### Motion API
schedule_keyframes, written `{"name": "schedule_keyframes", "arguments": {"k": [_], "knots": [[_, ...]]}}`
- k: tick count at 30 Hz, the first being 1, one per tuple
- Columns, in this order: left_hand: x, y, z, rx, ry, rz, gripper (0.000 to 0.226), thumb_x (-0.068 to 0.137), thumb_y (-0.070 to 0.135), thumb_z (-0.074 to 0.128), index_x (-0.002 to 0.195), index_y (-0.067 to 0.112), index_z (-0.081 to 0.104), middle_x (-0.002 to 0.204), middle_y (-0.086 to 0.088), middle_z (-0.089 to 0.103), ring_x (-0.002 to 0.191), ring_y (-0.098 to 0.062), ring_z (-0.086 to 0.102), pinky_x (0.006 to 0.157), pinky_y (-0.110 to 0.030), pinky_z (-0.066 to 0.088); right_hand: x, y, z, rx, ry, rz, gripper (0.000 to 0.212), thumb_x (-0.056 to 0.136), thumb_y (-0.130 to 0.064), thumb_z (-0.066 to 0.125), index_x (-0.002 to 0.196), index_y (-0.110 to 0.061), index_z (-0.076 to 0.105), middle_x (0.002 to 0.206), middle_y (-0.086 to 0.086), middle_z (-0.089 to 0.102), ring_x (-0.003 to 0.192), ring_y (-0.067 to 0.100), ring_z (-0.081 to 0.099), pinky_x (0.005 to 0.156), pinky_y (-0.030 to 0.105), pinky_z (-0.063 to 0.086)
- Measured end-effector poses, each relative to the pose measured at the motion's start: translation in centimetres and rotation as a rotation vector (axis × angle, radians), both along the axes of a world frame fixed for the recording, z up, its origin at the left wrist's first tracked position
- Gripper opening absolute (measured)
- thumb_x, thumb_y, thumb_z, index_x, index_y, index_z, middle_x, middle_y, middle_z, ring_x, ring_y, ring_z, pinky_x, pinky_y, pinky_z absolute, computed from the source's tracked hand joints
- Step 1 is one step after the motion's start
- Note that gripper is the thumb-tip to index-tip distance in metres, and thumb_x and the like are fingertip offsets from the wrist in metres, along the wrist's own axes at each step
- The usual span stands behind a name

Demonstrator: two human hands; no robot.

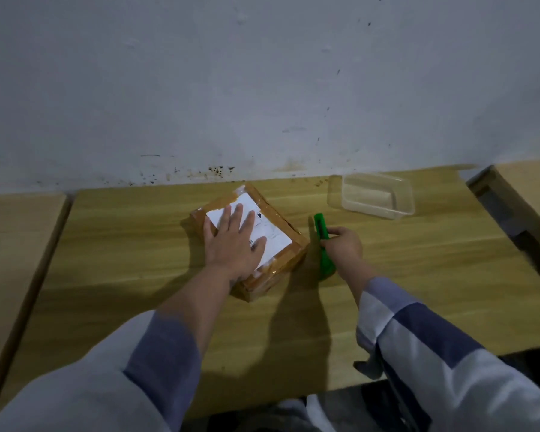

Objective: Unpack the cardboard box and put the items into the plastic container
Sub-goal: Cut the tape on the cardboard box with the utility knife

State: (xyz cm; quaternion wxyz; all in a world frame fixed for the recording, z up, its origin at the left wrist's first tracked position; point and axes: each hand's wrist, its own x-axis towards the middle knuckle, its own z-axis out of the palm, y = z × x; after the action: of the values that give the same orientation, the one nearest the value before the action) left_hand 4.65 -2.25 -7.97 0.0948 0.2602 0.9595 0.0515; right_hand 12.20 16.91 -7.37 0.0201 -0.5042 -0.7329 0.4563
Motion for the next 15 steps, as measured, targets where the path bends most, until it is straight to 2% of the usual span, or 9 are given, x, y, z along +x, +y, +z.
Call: {"name": "schedule_keyframes", "arguments": {"k": [3,8,11,13,15], "knots": [[-0.2,0.0,-0.8,0.016,0.078,0.012,0.064,0.093,0.061,0.012,0.151,0.035,0.005,0.161,0.006,-0.005,0.147,-0.017,-0.011,0.115,-0.052,-0.006,-2.7,1.9,-0.3,0.042,-0.023,0.11,0.038,0.086,-0.01,0.06,0.123,-0.018,0.06,0.114,0.016,0.066,0.098,0.032,0.063,0.082,0.041,0.055],[-0.5,0.2,-1.2,0.008,0.095,0.033,0.063,0.092,0.064,0.014,0.15,0.04,0.004,0.16,0.011,-0.005,0.147,-0.012,-0.012,0.115,-0.051,-0.009,-5.9,4.0,-1.3,0.105,-0.078,0.316,0.042,0.091,-0.014,0.058,0.133,-0.014,0.052,0.124,0.015,0.062,0.106,0.033,0.061,0.083,0.04,0.052],[-0.4,0.2,-1.2,0.01,0.092,0.048,0.068,0.086,0.067,0.004,0.149,0.041,0.004,0.16,0.012,-0.005,0.147,-0.011,-0.012,0.115,-0.052,-0.008,-6.2,4.1,-1.5,0.258,-0.111,0.456,0.044,0.091,-0.014,0.056,0.134,-0.013,0.049,0.126,0.016,0.058,0.104,0.033,0.061,0.084,0.041,0.054],[-0.3,0.2,-1.1,0.019,0.092,0.047,0.073,0.083,0.068,-0.001,0.15,0.04,0.005,0.16,0.011,-0.004,0.147,-0.012,-0.011,0.115,-0.052,-0.008,-7.1,3.5,-1.2,0.359,-0.019,0.557,0.039,0.093,-0.013,0.05,0.132,-0.015,0.048,0.123,0.015,0.055,0.089,0.029,0.062,0.073,0.038,0.053],[-0.2,0.3,-0.8,0.023,0.096,0.045,0.074,0.082,0.068,-0.002,0.15,0.039,0.007,0.16,0.011,-0.002,0.147,-0.012,-0.01,0.115,-0.052,-0.008,-8.7,2.1,-0.3,0.364,0.134,0.716,0.032,0.095,-0.013,0.045,0.126,-0.016,0.055,0.109,0.014,0.062,0.07,0.022,0.059,0.063,0.028,0.046]]}}
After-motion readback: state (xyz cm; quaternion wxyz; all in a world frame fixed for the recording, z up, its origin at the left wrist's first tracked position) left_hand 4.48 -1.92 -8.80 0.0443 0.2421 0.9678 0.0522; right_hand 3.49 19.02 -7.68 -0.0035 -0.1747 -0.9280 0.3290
